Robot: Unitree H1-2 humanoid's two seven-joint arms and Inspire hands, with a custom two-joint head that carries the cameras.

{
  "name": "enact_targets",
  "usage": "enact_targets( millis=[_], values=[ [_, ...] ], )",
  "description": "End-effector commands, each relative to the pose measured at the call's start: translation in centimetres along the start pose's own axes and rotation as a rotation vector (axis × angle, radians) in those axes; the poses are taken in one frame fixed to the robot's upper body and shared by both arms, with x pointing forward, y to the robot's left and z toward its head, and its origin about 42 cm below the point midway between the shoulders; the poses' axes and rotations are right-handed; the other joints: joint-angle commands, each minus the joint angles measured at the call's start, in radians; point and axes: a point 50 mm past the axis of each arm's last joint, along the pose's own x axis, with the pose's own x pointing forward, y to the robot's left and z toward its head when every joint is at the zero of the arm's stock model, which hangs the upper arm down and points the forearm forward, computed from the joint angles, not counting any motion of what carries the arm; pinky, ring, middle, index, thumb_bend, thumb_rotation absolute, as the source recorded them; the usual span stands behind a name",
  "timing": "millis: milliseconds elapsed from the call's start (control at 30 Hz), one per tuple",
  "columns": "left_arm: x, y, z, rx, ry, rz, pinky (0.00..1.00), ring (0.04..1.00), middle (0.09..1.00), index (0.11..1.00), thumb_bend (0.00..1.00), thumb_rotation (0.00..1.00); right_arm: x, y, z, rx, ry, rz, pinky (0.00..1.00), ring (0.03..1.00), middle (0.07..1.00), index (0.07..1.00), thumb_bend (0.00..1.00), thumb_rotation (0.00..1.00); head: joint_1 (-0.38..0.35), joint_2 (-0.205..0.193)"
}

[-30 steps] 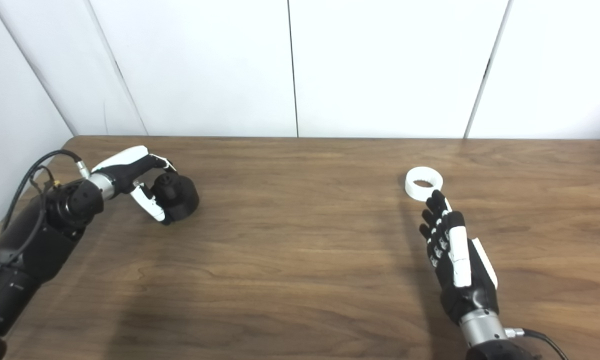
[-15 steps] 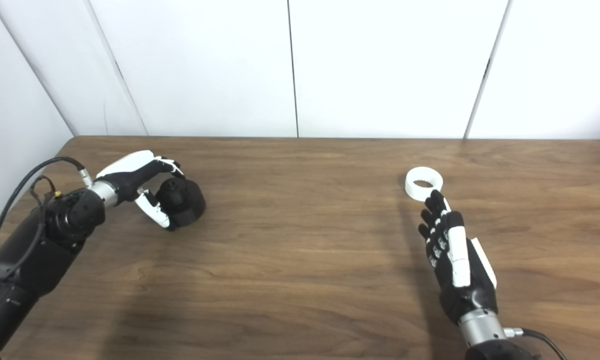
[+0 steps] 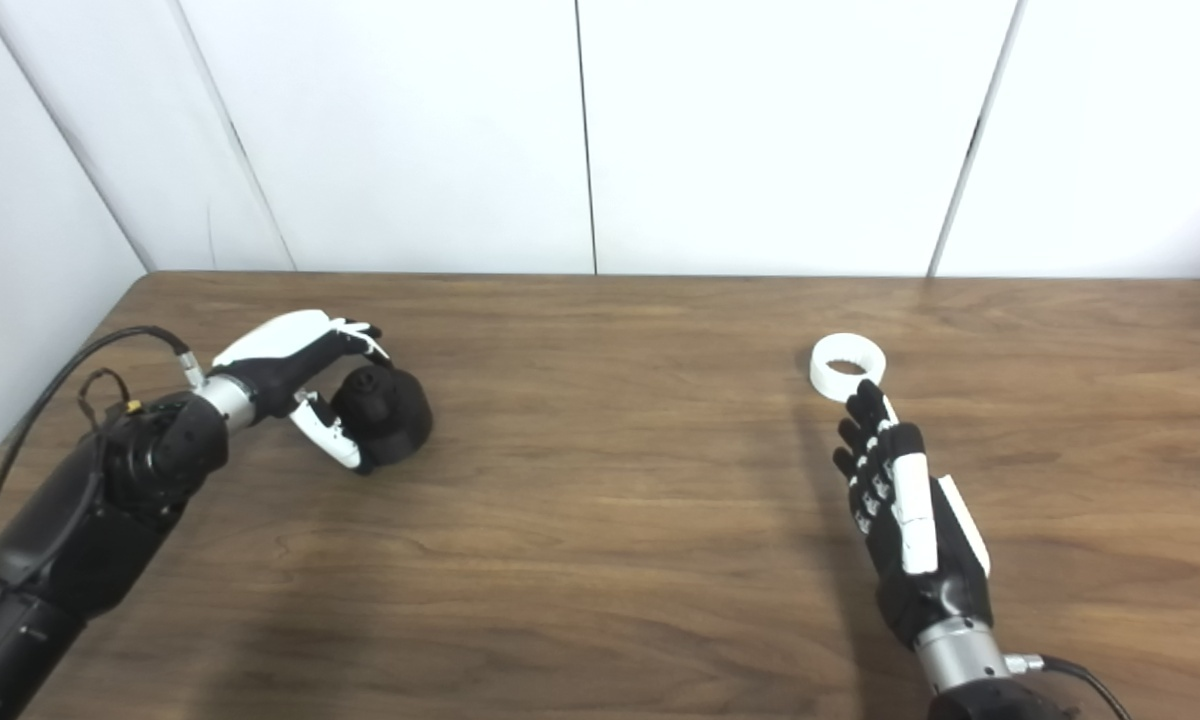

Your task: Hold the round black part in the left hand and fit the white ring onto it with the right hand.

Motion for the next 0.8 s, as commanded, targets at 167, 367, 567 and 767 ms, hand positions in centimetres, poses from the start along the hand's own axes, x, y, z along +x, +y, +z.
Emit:
enact_targets(
  millis=[167, 367, 567, 767],
  values=[
    [-0.9, 1.6, 2.6, 0.037, -0.083, 0.058, 0.98, 1.000, 0.941, 0.657, 0.95, 0.14, 0.6, 0.7, 1.6, 0.010, -0.085, 0.042, 1.00, 1.000, 1.000, 1.000, 0.69, 1.00, -0.001, 0.003],
    [-1.7, 0.3, 5.1, 0.046, -0.145, 0.024, 1.00, 1.000, 0.930, 0.656, 0.93, 0.14, 0.6, 1.1, 1.6, 0.001, -0.081, 0.043, 1.00, 1.000, 0.996, 1.000, 0.70, 1.00, -0.005, 0.005],
    [-2.3, -1.1, 7.2, 0.061, -0.198, -0.019, 1.00, 1.000, 0.931, 0.656, 0.94, 0.16, 0.6, 1.3, 1.4, 0.014, -0.076, 0.043, 1.00, 1.000, 1.000, 1.000, 0.72, 1.00, -0.006, 0.006],
    [-2.9, -2.8, 9.2, 0.081, -0.260, -0.052, 1.00, 1.000, 0.935, 0.657, 0.97, 0.18, 0.5, 1.6, 1.4, 0.015, -0.078, 0.045, 1.00, 1.000, 1.000, 1.000, 0.70, 1.00, -0.012, 0.009]
  ],
)
